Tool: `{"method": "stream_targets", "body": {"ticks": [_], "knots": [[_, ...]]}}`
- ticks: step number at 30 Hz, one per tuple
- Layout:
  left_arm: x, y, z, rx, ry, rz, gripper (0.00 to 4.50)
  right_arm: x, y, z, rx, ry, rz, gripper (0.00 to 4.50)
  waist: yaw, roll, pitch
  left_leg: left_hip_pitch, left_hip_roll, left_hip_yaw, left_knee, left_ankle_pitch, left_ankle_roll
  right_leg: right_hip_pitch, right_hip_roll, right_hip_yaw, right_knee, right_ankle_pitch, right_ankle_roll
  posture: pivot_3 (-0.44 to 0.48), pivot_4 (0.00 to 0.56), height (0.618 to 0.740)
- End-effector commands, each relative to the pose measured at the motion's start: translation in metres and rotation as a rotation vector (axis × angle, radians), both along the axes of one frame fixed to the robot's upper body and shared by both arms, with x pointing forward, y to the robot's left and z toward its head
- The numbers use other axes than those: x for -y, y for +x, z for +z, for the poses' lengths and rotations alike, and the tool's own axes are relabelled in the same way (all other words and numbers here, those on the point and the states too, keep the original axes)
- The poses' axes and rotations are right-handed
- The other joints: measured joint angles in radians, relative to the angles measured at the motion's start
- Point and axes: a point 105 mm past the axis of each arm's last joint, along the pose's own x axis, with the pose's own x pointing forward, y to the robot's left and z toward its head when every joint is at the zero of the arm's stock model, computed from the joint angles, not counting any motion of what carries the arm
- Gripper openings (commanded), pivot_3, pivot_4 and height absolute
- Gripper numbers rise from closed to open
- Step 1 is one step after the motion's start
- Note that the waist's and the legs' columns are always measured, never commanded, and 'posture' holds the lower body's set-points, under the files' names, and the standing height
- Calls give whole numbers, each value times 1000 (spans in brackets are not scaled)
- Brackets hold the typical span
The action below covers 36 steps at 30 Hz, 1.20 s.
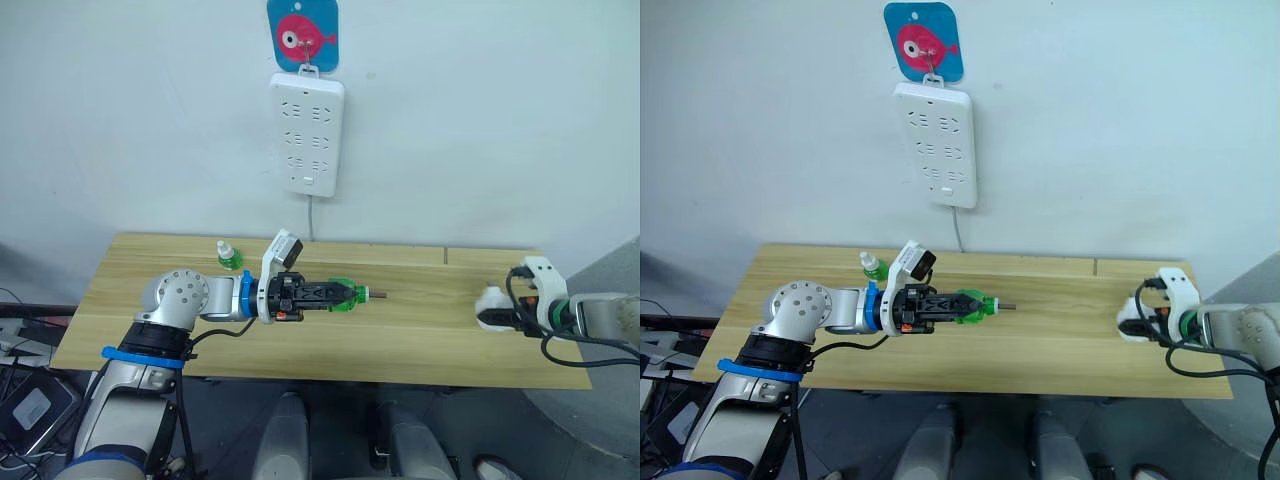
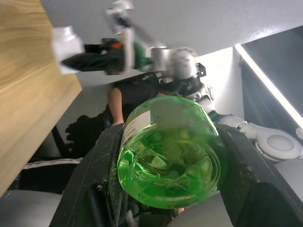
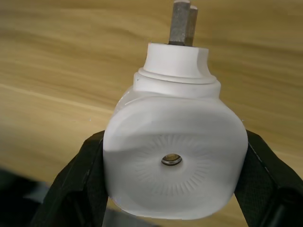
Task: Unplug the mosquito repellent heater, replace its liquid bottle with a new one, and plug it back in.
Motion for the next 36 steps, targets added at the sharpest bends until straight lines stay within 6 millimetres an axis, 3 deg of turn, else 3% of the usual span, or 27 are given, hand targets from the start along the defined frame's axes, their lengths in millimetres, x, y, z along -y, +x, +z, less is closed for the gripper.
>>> {"method": "stream_targets", "body": {"ticks": [1, 9, 12, 13, 17, 20, 23, 26, 29, 31, 36], "knots": [[1, -8, 7, 52, -16, -23, 2258, 20, 8, -4, 17, -103, -18, 3036, 1, 0, 1, 0, -1, 0, -1, 0, 0, 0, -1, 0, 0, -1, 1, 306, 265, 740], [-3, -12, -1, 60, 8, -14, 2258, 30, 5, -22, -37, -92, -59, 3036, 2, 1, 2, 0, -1, 0, -4, 0, 0, 0, -1, 0, 0, -2, 2, 317, 268, 740], [-3, -10, -3, 55, 10, -8, 2258, 29, 5, -18, -25, -90, -34, 4080, 2, 1, 2, 1, -2, 1, -4, 0, 0, 0, -2, 0, 0, -2, 2, 306, 263, 740], [-3, -9, -4, 54, 10, -7, 2258, 29, 5, -15, -20, -87, -30, 4428, 2, 1, 2, 1, -2, 1, -4, 0, 0, 0, -2, 0, 0, -2, 2, 303, 260, 740], [-4, -6, -5, 65, 5, -3, 2258, 30, 0, 9, 27, -75, -20, 4469, 2, 1, 2, 1, -2, 1, -4, 0, 0, 0, -3, 0, 0, -2, 2, 284, 245, 740], [-4, -1, -3, 129, -6, 23, 2258, 26, -4, 44, 114, -61, -8, 4469, 2, 1, 2, 1, -2, 1, -4, 0, 0, 0, -3, -1, 0, -3, 2, 266, 235, 740], [-1, 2, 1, 282, -19, 47, 2258, 2, -6, 78, 226, 88, -14, 4469, -1, 1, 2, 1, -2, 1, -4, 0, 0, 0, -3, -1, 0, -3, 2, 247, 226, 740], [16, 18, 9, 572, -32, 209, 2258, -53, -22, 112, 341, 483, 94, 4469, -2, 1, 1, 2, -2, 0, -4, 0, -1, 2, -3, -1, 0, -2, 2, 238, 224, 740], [31, 14, 10, 915, -9, 254, 2258, -84, -42, 123, 432, 768, 146, 4469, 4, 1, 1, 2, -2, 0, -4, 0, -1, 3, -4, -1, 0, -2, 2, 238, 224, 740], [44, 11, 17, 1129, -25, 301, 2258, -106, -58, 131, 459, 1015, 61, 4469, 20, 2, 1, 2, -4, -1, -5, 0, -1, 5, -7, 1, -1, -2, 2, 229, 231, 740], [56, 25, 31, 1235, -40, 413, 2258, -146, -58, 137, 455, 1130, -64, 4469, 8, 1, 1, 1, -7, 7, -3, -1, -1, 5, -9, 5, -4, -3, 10, 225, 230, 740]]}}
